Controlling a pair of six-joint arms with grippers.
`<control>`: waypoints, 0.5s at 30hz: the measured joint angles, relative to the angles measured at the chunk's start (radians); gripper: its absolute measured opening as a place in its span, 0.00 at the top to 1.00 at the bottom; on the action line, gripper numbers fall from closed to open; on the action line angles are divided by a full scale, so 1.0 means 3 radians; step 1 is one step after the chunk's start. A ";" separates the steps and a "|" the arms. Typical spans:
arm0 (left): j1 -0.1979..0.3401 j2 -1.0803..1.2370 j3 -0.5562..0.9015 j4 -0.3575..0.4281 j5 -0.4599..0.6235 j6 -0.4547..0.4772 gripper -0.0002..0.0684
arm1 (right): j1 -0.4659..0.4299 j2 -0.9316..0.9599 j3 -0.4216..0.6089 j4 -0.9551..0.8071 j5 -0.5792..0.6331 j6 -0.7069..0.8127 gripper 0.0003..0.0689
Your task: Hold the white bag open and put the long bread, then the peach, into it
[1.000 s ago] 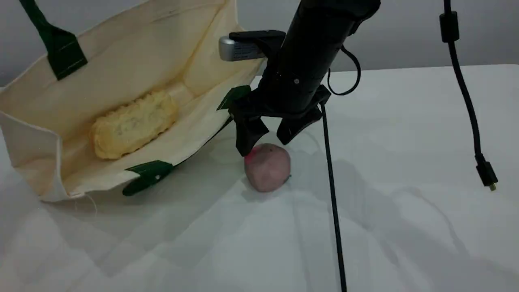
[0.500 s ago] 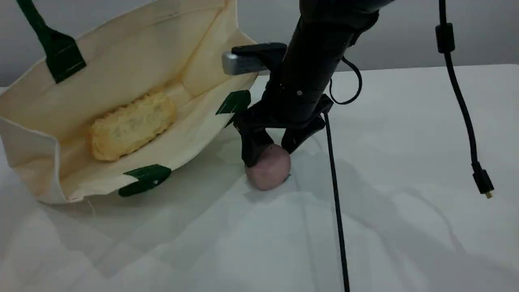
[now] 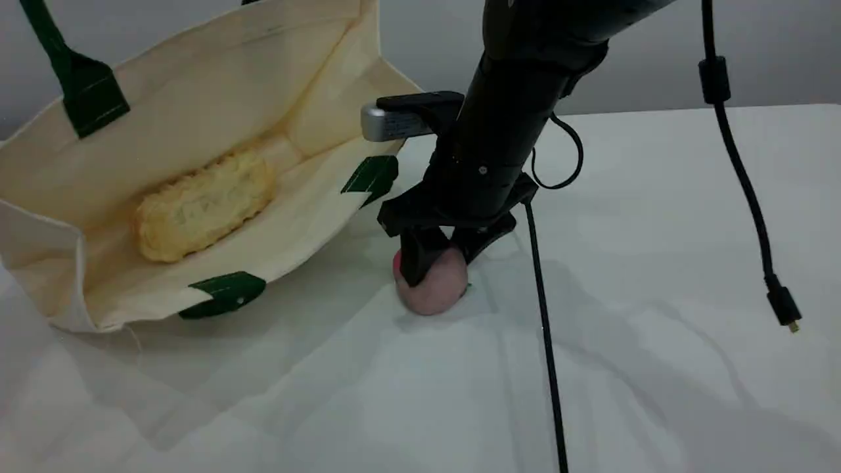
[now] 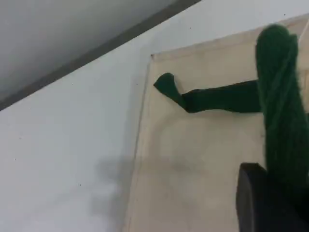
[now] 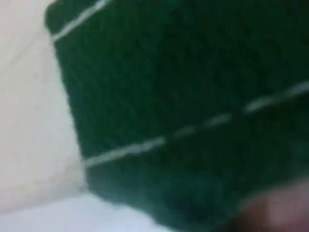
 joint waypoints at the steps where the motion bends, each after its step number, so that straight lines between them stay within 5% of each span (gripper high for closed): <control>1: 0.0000 0.0000 0.0000 0.0000 0.0000 0.0000 0.87 | 0.0000 0.0000 0.0000 0.0003 0.0005 0.0000 0.50; 15: 0.0000 0.0000 0.0000 -0.0022 0.0000 0.0014 0.87 | -0.0213 -0.0204 0.0008 -0.0438 0.0474 0.0184 0.50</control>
